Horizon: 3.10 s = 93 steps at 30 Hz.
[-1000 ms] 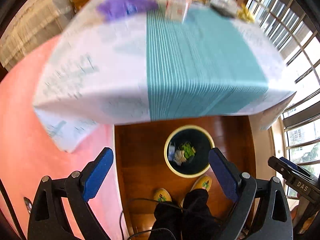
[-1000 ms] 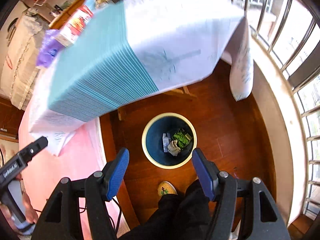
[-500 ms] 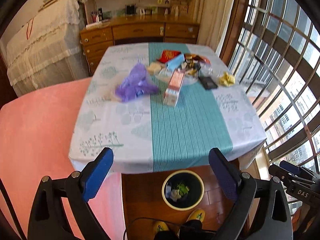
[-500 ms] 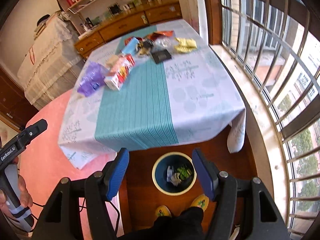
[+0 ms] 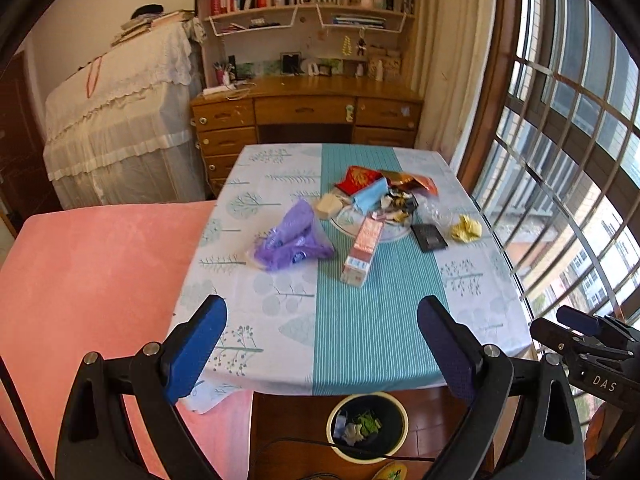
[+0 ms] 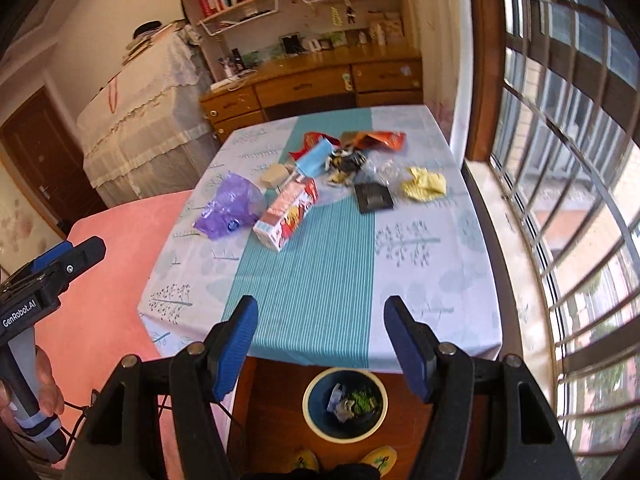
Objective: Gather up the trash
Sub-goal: 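Raise both open tools back toward the remaining trash on the table, then grasp the purple plastic bag with the left tool while the right tool grasps the pink juice carton, then carry the purple bag and pink carton over the bin with both tools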
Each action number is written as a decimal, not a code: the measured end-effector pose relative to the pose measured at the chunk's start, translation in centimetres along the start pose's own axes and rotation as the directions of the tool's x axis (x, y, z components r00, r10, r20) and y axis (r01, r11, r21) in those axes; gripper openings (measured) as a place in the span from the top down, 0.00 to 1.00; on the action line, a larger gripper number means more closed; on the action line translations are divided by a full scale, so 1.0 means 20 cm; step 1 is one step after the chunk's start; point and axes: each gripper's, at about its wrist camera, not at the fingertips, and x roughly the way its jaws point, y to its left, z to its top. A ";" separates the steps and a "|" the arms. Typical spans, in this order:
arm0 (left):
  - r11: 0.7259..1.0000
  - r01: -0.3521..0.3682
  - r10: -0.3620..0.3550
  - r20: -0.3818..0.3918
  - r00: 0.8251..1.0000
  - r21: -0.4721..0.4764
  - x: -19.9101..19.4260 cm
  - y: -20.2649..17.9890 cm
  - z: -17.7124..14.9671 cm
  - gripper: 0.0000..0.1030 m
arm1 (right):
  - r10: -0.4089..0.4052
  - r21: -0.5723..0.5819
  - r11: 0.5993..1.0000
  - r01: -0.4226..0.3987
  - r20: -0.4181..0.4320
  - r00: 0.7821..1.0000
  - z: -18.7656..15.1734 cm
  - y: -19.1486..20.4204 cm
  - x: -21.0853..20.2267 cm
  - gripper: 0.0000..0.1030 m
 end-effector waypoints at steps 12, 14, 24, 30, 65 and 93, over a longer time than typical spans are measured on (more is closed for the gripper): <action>0.991 -0.122 0.122 0.002 0.993 -0.049 -0.01 -0.14 0.05 0.08 | 0.106 -0.105 0.989 -0.107 -0.016 0.994 0.14 -0.09 0.03 0.36; 0.991 -0.127 0.127 -0.008 0.992 -0.032 0.00 -0.17 0.05 0.08 | 0.114 -0.097 0.989 -0.116 -0.026 0.993 0.14 -0.10 0.06 0.36; 0.988 -0.101 0.106 -0.035 0.994 0.119 0.26 -0.22 0.18 0.08 | 0.066 -0.013 0.998 -0.067 -0.047 0.997 0.22 -0.13 0.22 0.36; 0.975 -0.024 0.045 -0.093 0.995 0.219 0.55 -0.10 0.31 0.08 | 0.006 0.118 0.993 0.000 -0.055 0.998 0.34 -0.09 0.39 0.36; 0.894 0.336 -0.120 -0.564 0.817 0.296 1.87 0.41 0.28 0.08 | -0.173 0.258 0.928 0.269 -0.340 0.924 0.49 0.43 1.44 0.36; 0.869 0.325 -0.083 -0.537 0.839 0.373 1.98 0.25 0.26 0.57 | -0.186 0.178 0.952 0.250 -0.312 0.932 0.43 0.45 1.49 0.60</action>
